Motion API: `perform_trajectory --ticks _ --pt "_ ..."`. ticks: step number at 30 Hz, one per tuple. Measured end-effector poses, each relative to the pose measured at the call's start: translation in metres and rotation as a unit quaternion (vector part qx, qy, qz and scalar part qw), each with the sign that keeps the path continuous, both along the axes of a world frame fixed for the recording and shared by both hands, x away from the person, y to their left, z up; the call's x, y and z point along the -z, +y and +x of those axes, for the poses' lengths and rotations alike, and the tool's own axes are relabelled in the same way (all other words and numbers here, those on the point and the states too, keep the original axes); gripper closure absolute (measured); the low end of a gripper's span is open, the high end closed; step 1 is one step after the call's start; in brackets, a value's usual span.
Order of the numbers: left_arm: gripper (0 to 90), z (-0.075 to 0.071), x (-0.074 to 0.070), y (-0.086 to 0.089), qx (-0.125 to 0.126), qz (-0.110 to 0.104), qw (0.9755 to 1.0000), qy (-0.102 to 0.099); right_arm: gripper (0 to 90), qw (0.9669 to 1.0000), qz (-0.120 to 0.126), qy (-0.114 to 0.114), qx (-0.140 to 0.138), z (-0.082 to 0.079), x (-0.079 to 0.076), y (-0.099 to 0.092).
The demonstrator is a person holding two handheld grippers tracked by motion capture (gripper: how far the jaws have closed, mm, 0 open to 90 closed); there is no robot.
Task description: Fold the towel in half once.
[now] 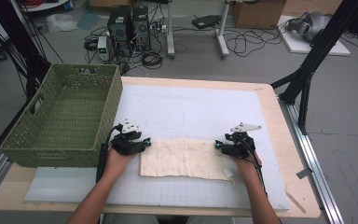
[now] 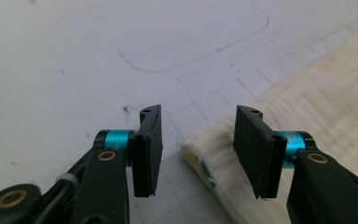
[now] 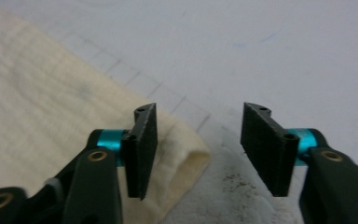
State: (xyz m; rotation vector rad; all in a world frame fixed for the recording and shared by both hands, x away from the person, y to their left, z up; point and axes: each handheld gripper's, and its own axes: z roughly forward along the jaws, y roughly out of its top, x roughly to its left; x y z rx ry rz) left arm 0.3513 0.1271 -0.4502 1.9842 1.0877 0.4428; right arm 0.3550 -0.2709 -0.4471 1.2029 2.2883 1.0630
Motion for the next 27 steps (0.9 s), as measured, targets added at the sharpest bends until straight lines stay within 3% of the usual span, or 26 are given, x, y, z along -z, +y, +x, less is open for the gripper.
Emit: perform_trajectory --ticks 2,5,6,9,12,16,21,23,27 --pt "56.9 0.0 0.001 0.0 0.009 -0.001 1.0 -0.004 56.7 0.9999 0.006 0.008 -0.004 0.001 0.002 0.0" --pt "84.1 0.0 0.001 0.0 0.01 -0.003 0.9999 -0.005 83.1 0.9994 0.009 0.015 -0.03 -0.003 -0.001 0.0" --pt "85.1 0.0 0.0 0.0 0.0 -0.003 1.0 -0.005 85.6 0.9994 -0.002 0.012 -0.031 -0.006 -0.002 0.001" --pt "85.7 0.001 -0.001 0.002 -0.025 -0.031 0.999 -0.021 86.3 0.9995 -0.021 -0.005 -0.024 -0.011 -0.004 0.001" --pt "85.7 0.001 -0.003 0.0 -0.026 -0.026 0.9983 -0.045 86.3 0.9991 -0.031 -0.027 -0.013 -0.013 -0.003 0.0" --pt "85.7 0.005 -0.001 0.001 -0.044 -0.038 0.997 -0.05 86.2 0.9969 -0.047 -0.063 0.003 -0.011 -0.005 0.004" --pt "85.7 0.009 -0.001 0.006 -0.064 -0.053 0.9955 -0.046 86.2 0.9962 -0.058 -0.063 0.013 -0.001 -0.002 0.014" --pt "85.6 0.012 -0.001 0.006 -0.051 -0.029 0.9974 -0.043 86.2 0.9961 -0.063 -0.06 0.016 0.002 0.0 0.017" --pt "85.4 0.013 0.0 0.003 -0.048 -0.017 0.998 -0.038 84.4 0.9954 -0.071 -0.06 0.025 0.006 0.002 0.02"
